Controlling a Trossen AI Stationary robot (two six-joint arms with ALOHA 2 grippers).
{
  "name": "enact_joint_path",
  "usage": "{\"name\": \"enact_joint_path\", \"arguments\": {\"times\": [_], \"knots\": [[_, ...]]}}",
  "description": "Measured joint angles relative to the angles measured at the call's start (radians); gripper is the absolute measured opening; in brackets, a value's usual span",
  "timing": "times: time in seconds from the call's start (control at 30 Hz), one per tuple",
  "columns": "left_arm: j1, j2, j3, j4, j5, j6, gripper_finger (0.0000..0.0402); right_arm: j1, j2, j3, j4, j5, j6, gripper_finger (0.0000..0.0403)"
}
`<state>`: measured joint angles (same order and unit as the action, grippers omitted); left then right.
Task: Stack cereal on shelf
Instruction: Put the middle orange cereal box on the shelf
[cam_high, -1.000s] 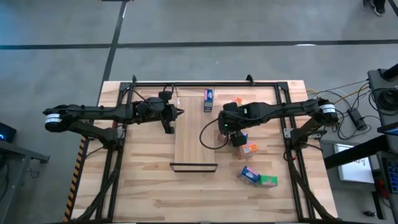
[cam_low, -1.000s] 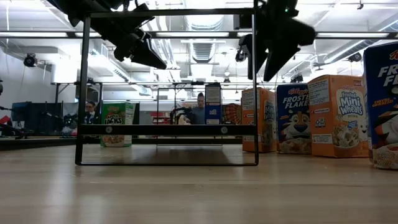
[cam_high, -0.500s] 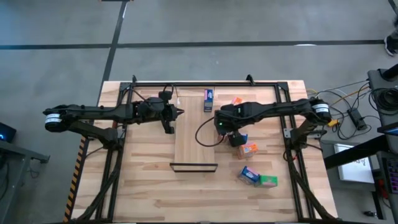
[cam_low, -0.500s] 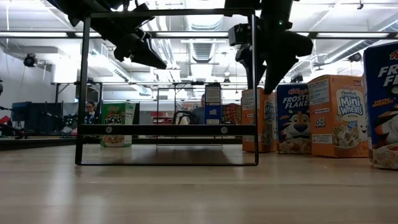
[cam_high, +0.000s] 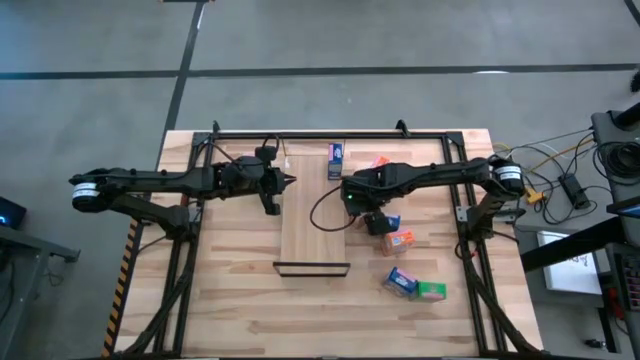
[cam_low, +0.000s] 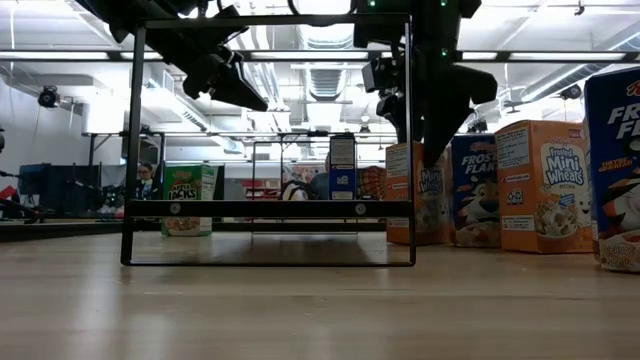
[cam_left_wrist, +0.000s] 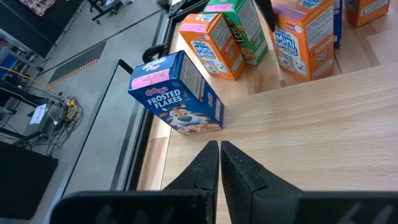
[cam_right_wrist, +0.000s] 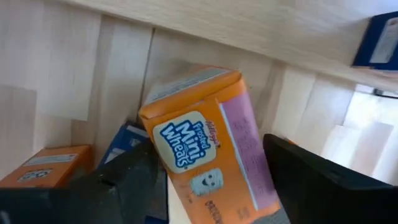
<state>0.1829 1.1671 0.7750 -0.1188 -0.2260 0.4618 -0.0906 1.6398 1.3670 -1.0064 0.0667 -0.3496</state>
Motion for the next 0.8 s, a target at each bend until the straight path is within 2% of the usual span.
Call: {"name": "enact_joint_path", "arguments": {"times": [0.3,0.53,0.7,0.8], "knots": [[0.000,0.000,0.000,0.000,0.000,0.000,0.0000,0.000,-0.014,0.001,-0.008,-0.023,0.026,0.0201],[0.000,0.000,0.000,0.005,0.000,0.000,0.0000,0.000,-0.015,0.046,-0.031,-0.026,0.081,0.0173],[0.000,-0.001,0.000,0.008,0.000,0.000,0.0000,0.000,-0.015,0.141,-0.091,-0.022,0.221,0.0169],[0.000,-0.006,0.000,0.009,0.000,0.000,0.0000,0.000,-0.015,0.193,-0.093,-0.016,0.388,0.0169]]}}
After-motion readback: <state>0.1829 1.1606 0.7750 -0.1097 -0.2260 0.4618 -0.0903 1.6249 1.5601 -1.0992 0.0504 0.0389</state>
